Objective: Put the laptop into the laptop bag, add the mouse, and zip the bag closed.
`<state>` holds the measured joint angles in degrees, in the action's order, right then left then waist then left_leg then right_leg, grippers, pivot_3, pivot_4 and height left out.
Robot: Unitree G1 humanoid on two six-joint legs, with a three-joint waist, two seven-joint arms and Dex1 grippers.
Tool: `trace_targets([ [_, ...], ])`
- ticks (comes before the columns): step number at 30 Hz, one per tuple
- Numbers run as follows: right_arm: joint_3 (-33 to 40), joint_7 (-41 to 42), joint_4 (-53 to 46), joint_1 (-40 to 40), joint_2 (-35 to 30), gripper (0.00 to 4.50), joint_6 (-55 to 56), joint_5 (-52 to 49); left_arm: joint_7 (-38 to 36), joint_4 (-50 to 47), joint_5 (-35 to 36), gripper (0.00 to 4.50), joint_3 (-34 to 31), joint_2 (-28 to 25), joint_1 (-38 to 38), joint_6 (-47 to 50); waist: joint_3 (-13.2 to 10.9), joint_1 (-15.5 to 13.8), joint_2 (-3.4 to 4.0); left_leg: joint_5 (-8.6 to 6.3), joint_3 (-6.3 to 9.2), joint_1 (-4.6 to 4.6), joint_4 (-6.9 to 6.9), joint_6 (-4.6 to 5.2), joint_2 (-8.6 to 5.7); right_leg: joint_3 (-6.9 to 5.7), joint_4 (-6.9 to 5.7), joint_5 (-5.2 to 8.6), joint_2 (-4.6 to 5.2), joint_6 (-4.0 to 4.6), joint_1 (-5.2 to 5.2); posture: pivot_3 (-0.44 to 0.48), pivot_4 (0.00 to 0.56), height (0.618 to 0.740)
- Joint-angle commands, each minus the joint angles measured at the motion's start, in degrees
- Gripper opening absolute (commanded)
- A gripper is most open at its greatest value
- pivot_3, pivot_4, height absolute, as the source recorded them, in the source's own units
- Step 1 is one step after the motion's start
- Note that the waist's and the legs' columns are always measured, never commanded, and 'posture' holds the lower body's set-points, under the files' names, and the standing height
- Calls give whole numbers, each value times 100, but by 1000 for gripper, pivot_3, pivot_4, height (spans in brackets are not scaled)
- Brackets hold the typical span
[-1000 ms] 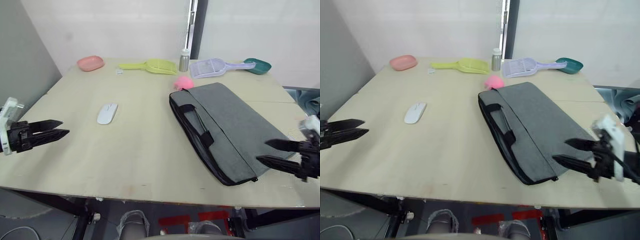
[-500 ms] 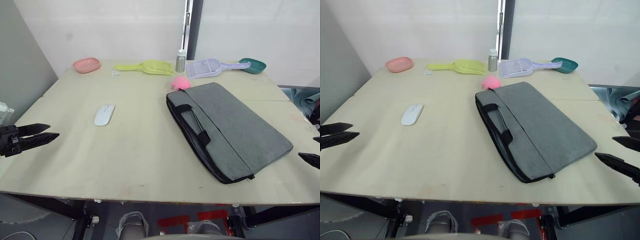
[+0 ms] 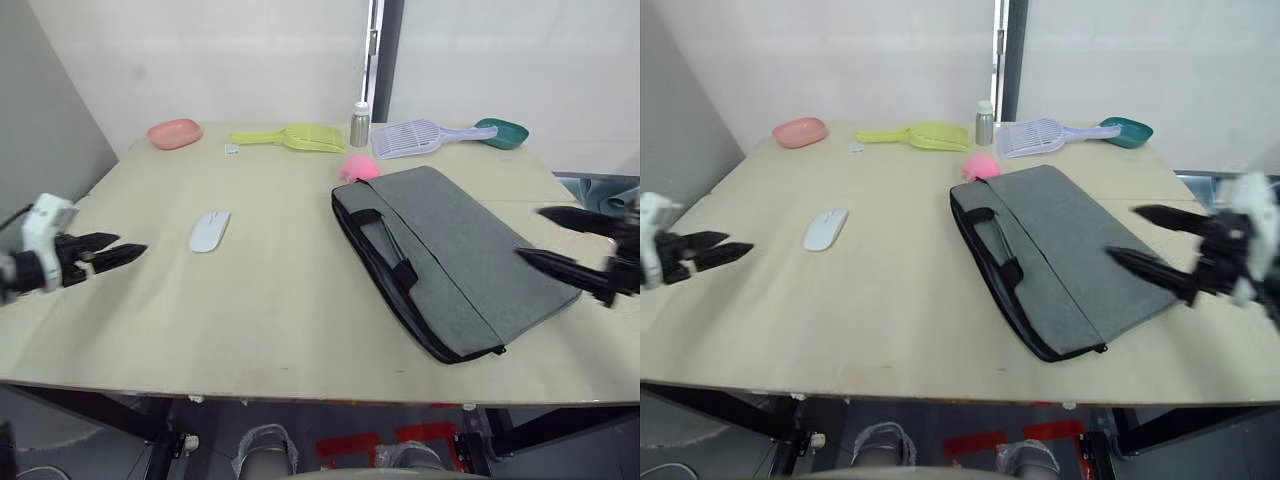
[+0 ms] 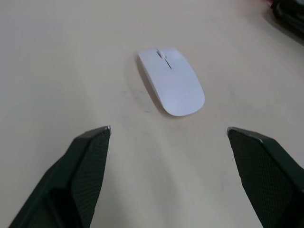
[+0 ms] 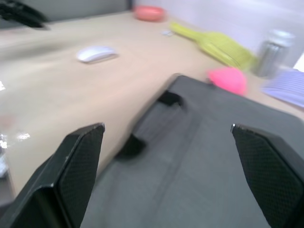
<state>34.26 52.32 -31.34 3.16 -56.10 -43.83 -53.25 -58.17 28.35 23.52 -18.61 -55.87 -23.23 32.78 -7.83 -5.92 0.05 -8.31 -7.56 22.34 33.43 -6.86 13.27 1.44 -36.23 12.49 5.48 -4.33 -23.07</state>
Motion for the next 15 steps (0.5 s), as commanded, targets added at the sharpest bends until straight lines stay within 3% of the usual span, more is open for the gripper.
trace_targets([
  [1, -1166, -771, -450, 892, 85, 4453, -230, 10, 870, -498, -230, 4144, 231, 357, -351, 341, 2, 6, -4, 0, 1, 4, 4, 0, 0, -1, 0, -1, 0, 1, 0, 0, 150, 740],
  [6, -2086, -1371, -733, 2061, 490, 4453, -509, -392, 1689, -482, -403, 4144, 489, 1034, -778, 653, 1, -19, -5, 3, 6, 15, 7, -2, -1, -4, -3, -1, -2, 2, -4, 0, 150, 740],
  [15, -2565, -1678, -903, 2374, 755, 4453, -604, -477, 2690, 746, -1234, 4144, 1078, 1861, -1803, -103, 3, -85, -9, 3, 41, 56, 34, -5, -2, -28, -2, -4, -3, 1, -7, 0, 150, 740],
])
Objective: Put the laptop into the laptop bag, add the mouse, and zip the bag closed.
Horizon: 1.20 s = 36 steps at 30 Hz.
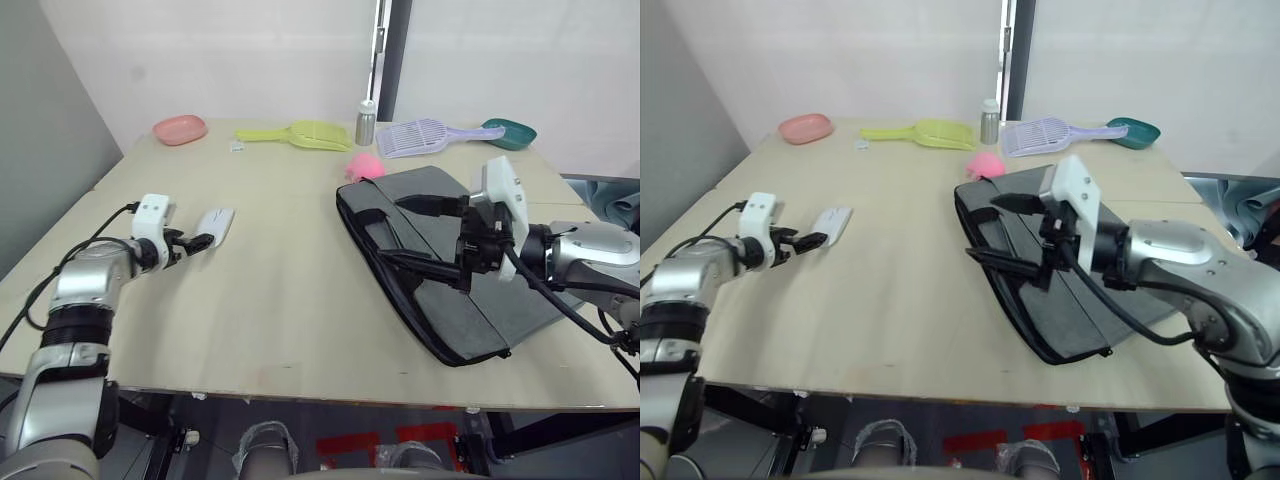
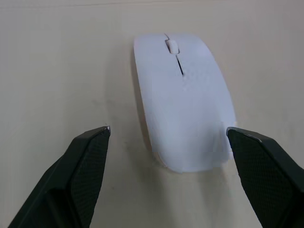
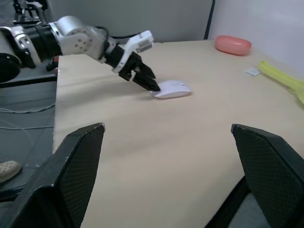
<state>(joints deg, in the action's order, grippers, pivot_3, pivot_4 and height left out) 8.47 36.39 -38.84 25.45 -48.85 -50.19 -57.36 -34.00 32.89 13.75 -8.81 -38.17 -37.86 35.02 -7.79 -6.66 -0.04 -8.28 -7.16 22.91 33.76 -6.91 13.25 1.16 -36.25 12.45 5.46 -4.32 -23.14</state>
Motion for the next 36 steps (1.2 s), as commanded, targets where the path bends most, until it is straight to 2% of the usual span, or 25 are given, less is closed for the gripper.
trace_targets([
  [1, 10, -98, -176, 146, 36, 4453, 35, -89, 371, 476, -290, 4144, 87, 175, -474, -394, 0, -15, 0, 0, 0, 0, 4, -1, -1, 1, -2, -1, 1, -1, 1, 0, 150, 740],
  [5, 27, -180, -257, 97, 17, 4453, 26, -159, 343, 699, -273, 4144, 86, 447, -780, -589, 0, -26, -1, 4, 1, 0, 9, -9, -1, 3, -6, -3, 1, -3, 2, 0, 150, 740],
  [6, 37, -201, -271, 74, 8, 4485, 21, -172, 389, 792, -314, 4322, 85, 465, -828, -611, 0, -24, -1, 12, 1, 0, 9, -24, -1, 3, -6, -4, 1, -3, 2, 0, 150, 740],
  [15, 194, -379, -374, -127, -34, 4485, 27, -325, 936, 2064, -436, 4322, -74, 578, -1368, -982, 0, -38, -1, 13, 4, 4, 7, -28, -1, 1, -2, -4, -1, -4, 1, 0, 150, 740],
  [22, 250, -504, -417, -149, -52, 4485, 55, -421, 611, 2838, -709, 4322, 185, 766, -1759, -1520, -1, -99, -2, 13, 6, 5, 5, -29, -2, -1, 2, -5, 0, -5, 1, 0, 150, 740],
  [31, 220, -622, -439, -103, -59, 4485, 90, -455, 469, 3694, -1080, 4322, 279, 634, -2079, -2205, -1, -104, -2, 12, 6, 5, 3, -31, -2, 0, 6, -5, 0, -6, 1, 0, 150, 740],
  [36, 273, -660, -449, -112, -65, 4500, 102, -498, 396, 3830, -998, 2866, 137, 651, -2135, -2219, -1, -103, -2, 12, 6, 5, -1, -33, -2, -1, 9, -5, 0, -6, 1, 0, 150, 740],
])
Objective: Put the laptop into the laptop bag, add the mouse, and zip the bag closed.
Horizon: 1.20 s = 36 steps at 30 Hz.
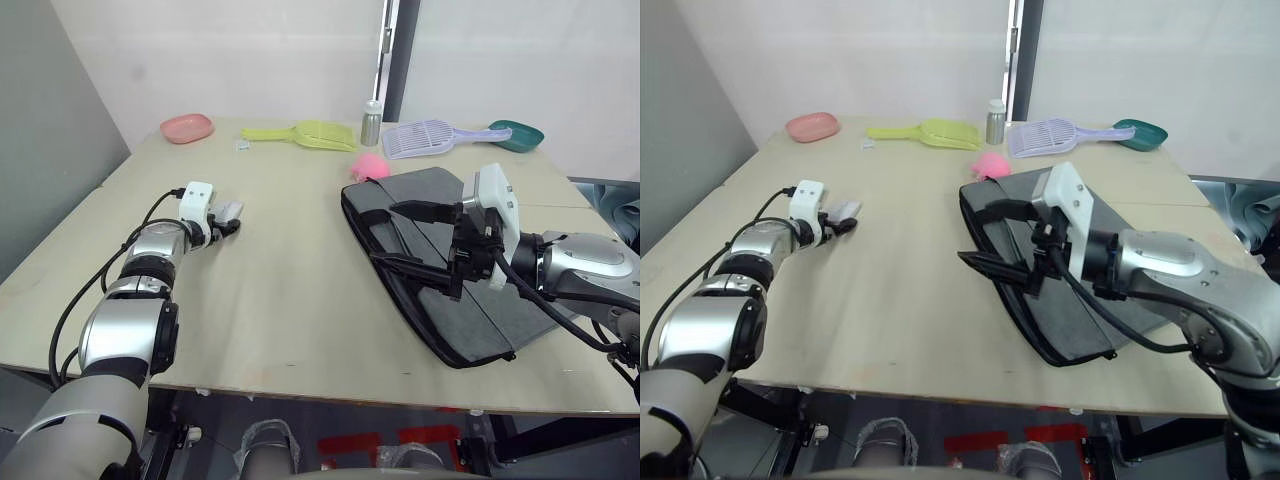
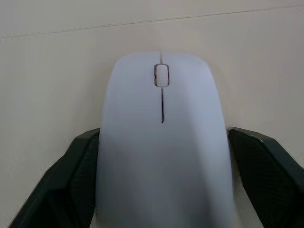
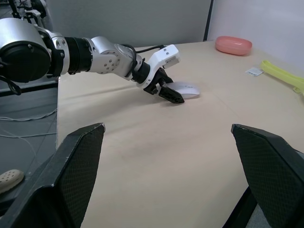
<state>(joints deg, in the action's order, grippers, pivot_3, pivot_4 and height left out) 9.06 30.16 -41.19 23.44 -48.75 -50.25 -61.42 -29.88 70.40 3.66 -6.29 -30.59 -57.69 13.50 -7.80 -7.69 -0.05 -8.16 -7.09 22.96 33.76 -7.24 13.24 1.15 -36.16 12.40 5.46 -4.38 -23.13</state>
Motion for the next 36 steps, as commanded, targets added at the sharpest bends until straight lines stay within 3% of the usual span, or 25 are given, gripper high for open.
trace_targets([
  [1, 218, -43, -218, 82, -77, 4500, 109, -96, 17, 92, 67, 2869, -184, -105, -178, -37, 0, 1, 0, 0, 0, 0, -1, 0, 0, 0, 1, 0, 0, 0, 0, 0, 150, 740],
  [6, 234, -59, -230, 51, -98, 4500, 107, -117, 28, 60, 181, 2869, -404, -233, -342, -21, -6, 2, -2, 0, 1, 0, -3, -2, 0, -2, 4, 0, 0, 0, 0, 0, 150, 740],
  [10, 376, -85, -233, -3, -150, 4500, 97, -257, -697, -290, 162, 2869, -313, -469, -381, -323, -8, 5, -2, 0, 1, 2, -15, -4, 0, -4, 15, 0, 0, 0, -1, 0, 150, 740],
  [13, 563, -206, -192, -74, -191, 4500, 50, -444, -2211, -1153, 356, 2869, -199, -793, -52, -692, -11, 1, -6, 1, 0, 3, -35, -7, 0, -8, 34, 0, 0, 0, -1, 0, 150, 740],
  [17, 980, -636, -83, -262, -351, 4500, -139, -981, -4724, -3351, 1132, 2869, -9, -1499, 1186, -222, -11, 61, -4, -3, -15, 0, -70, -14, 0, -6, 68, 1, 0, 1, -3, 0, 150, 740],
  [22, 1515, -1706, 121, -739, -715, 4500, -426, -2126, -5983, -4994, 1853, 2869, 71, -2179, 2112, 809, -14, 23, -1, -9, -17, 2, -98, -25, 5, -15, 73, 14, -5, 15, -18, 0, 150, 740],
  [29, 1860, -3177, 267, -1880, -1417, 4500, -513, -3680, -6262, -5706, 2264, 2869, 424, -2295, 2304, 867, -18, -67, 6, -13, -34, -12, -97, -21, 5, 4, 69, 15, -4, 9, -19, 0, 150, 740],
  [36, 2849, -3241, -362, -3394, -1472, 4500, -569, -4044, -6262, -5706, 2218, 2869, 1124, -2087, 2380, 9, -18, -83, 5, -12, -40, 12, -95, -21, 5, 8, 66, 16, -5, -1, -46, 0, 150, 740],
])
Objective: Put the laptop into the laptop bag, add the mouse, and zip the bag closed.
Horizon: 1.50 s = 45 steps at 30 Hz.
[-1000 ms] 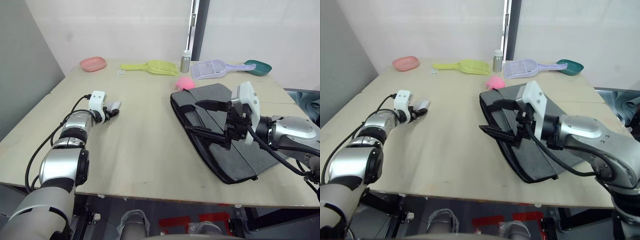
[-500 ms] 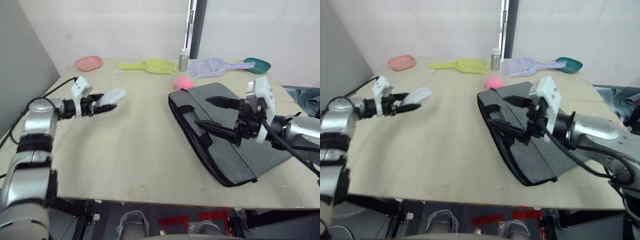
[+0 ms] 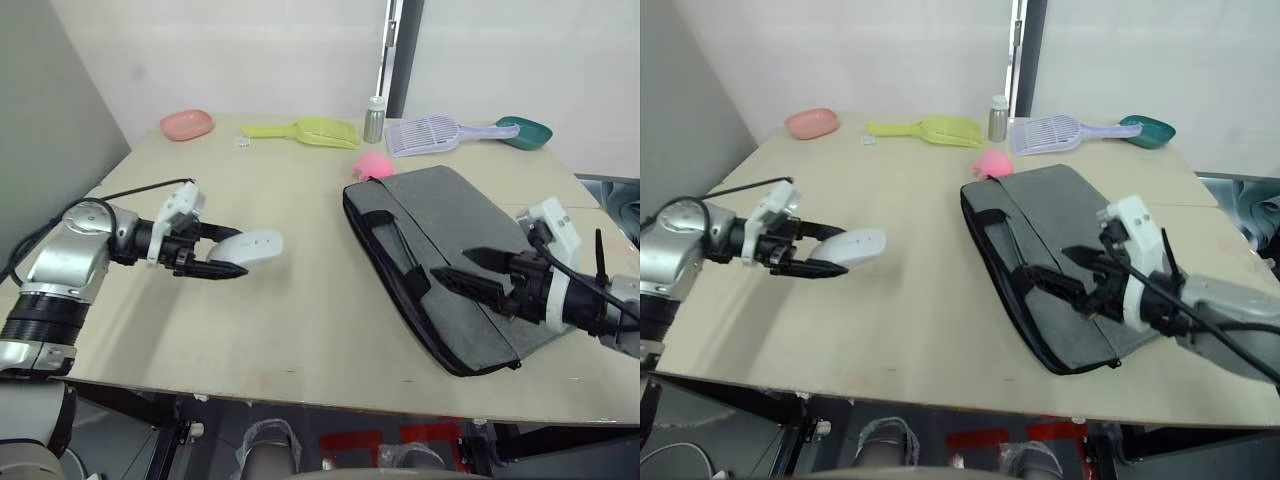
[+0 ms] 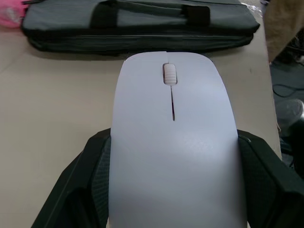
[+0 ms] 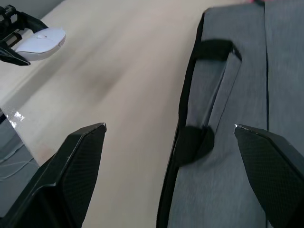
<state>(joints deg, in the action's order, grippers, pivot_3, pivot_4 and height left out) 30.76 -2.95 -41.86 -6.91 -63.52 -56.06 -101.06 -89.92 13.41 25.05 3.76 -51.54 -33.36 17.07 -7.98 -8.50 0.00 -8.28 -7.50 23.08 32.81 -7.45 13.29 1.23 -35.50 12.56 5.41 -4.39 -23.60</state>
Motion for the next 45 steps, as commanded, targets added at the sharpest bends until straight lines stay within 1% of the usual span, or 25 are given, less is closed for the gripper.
trace_targets([
  [1, 919, 161, -378, -595, 69, 4500, -5, -63, -258, 53, 80, 2869, 185, 40, -87, -433, 0, -4, -1, 1, 1, 7, 2, -2, 0, -1, 1, 0, 0, -1, -5, 0, 150, 740],
  [3, 1192, 260, -497, -906, 129, 4500, 36, 1, -258, 178, 86, 2869, 300, 91, -182, -537, 1, -6, -2, 1, 0, 15, 4, -1, 0, 0, 0, -1, 0, -3, -15, 0, 150, 740],
  [4, 1207, 262, -532, -957, 124, 4500, 93, 45, -258, 237, 84, 2869, 343, 117, -233, -583, 1, 1, -2, 1, 0, 15, 5, 0, 0, 0, -1, -1, 0, -3, -15, 0, 150, 740],
  [6, 911, 202, -611, -774, -6, 4500, 278, 123, -258, 371, 63, 2869, 425, 168, -346, -674, 1, 19, -2, -1, -3, 11, 8, 3, 0, 5, -8, -1, 0, -5, -17, 0, 150, 740],
  [8, 213, 2, -572, -219, -99, 4500, 515, 267, -258, 488, 32, 2869, 485, 234, -452, -743, 2, 47, 0, -1, -6, 7, 19, 2, 0, 12, -19, -3, 0, -8, -17, 0, 150, 740],
  [10, -800, -244, -422, 605, -77, 4500, 530, 701, -258, 543, 14, 2869, 515, 308, -529, -778, 4, 83, 0, 2, -9, -1, 25, 1, 0, 18, -29, -5, 0, -12, -14, 0, 150, 740],
  [12, -1864, -404, -228, 1521, 126, 4500, 303, 1355, -258, 547, -6, 2869, 498, 395, -573, -757, 4, 104, 0, 6, -9, -11, 32, -3, -1, 21, -38, -6, 1, -13, -6, 0, 150, 740],
  [14, -2722, -606, 156, 2266, 555, 4500, 57, 1886, -251, 487, -38, 2869, 472, 464, -569, -718, 5, 156, -1, 10, -7, -13, 37, -10, -1, 20, -48, -6, 0, -13, -5, 0, 150, 740],
  [16, -3387, -710, 533, 2796, 923, 4500, -231, 2518, -221, 407, -47, 2869, 453, 501, -537, -651, 5, 185, -2, 11, -6, -4, 40, -11, -2, 19, -55, -5, 0, -12, -13, 0, 150, 740],
  [18, -3878, -672, 856, 3154, 1203, 4500, -436, 3184, -174, 356, -71, 2869, 451, 529, -503, -613, 4, 184, -2, 13, -1, 15, 42, -12, -4, 15, -60, -7, 0, -11, -29, 0, 150, 740],
  [21, -4256, -470, 1148, 3478, 1527, 4500, -567, 3826, -110, 283, -75, 2869, 427, 557, -493, -524, 4, 185, -2, 13, 3, 20, 39, -12, -3, 8, -64, -26, -1, -45, -35, 0, 150, 740],
  [26, -4576, -88, 1448, 3696, 1944, 4500, -688, 4730, -82, 227, -75, 2869, 391, 586, -522, -406, 5, 187, -2, 13, 2, 19, 36, -13, -2, 9, -68, -25, -2, -43, -37, 0, 150, 740],
  [30, -4648, 168, 1546, 3684, 2099, 4500, -756, 5322, -61, 237, -100, 2869, 383, 607, -548, -412, 5, 185, -2, 13, 3, 16, 41, -13, -2, 11, -72, -18, -2, -30, -34, 0, 150, 740],
  [33, -4578, 357, 1592, 3585, 2175, 3705, -764, 5659, -35, 252, -113, 2869, 372, 625, -563, -425, 5, 184, -2, 13, 2, 15, 49, -13, -2, 15, -78, -16, -1, -24, -33, 0, 150, 740],
  [35, -4510, 526, 1582, 3573, 2224, 3045, -749, 5786, -6, 274, -137, 2869, 371, 639, -561, -444, 5, 182, -2, 13, 2, 13, 53, -13, -2, 16, -82, -6, -1, -7, -32, 0, 150, 740],
  [38, -4425, 718, 1562, 3571, 2313, 1988, -772, 5946, 29, 273, -150, 2869, 364, 651, -542, -456, 5, 185, -2, 14, 2, 12, 57, -13, -2, 18, -88, -6, -1, -6, -32, 0, 150, 740],
  [39, -4484, 798, 1553, 3586, 2285, 1717, -775, 6063, 56, 271, -153, 2869, 353, 657, -531, -467, 5, 187, -2, 14, 2, 11, 57, -13, -2, 18, -91, -6, -1, -6, -32, 0, 150, 740],
  [43, -4668, 1100, 1506, 3568, 2176, 325, -750, 6507, 142, 238, -138, 2869, 312, 680, -487, -471, 5, 188, -2, 14, 2, 9, 66, -13, -2, 20, -102, -4, -1, -3, -32, 0, 150, 740],
  [44, -4662, 1165, 1496, 3557, 2181, 35, -755, 6572, 156, 225, -132, 2869, 305, 682, -473, -467, 5, 185, -2, 14, 2, 9, 69, -13, -2, 20, -105, -4, -1, -3, -32, 0, 150, 740],
  [45, -4620, 1230, 1476, 3572, 2211, 10, -780, 6600, 173, 212, -128, 2869, 301, 687, -454, -467, 5, 181, -2, 14, 4, 9, 72, -13, -2, 20, -109, -4, -1, -3, -32, 0, 150, 740],
])
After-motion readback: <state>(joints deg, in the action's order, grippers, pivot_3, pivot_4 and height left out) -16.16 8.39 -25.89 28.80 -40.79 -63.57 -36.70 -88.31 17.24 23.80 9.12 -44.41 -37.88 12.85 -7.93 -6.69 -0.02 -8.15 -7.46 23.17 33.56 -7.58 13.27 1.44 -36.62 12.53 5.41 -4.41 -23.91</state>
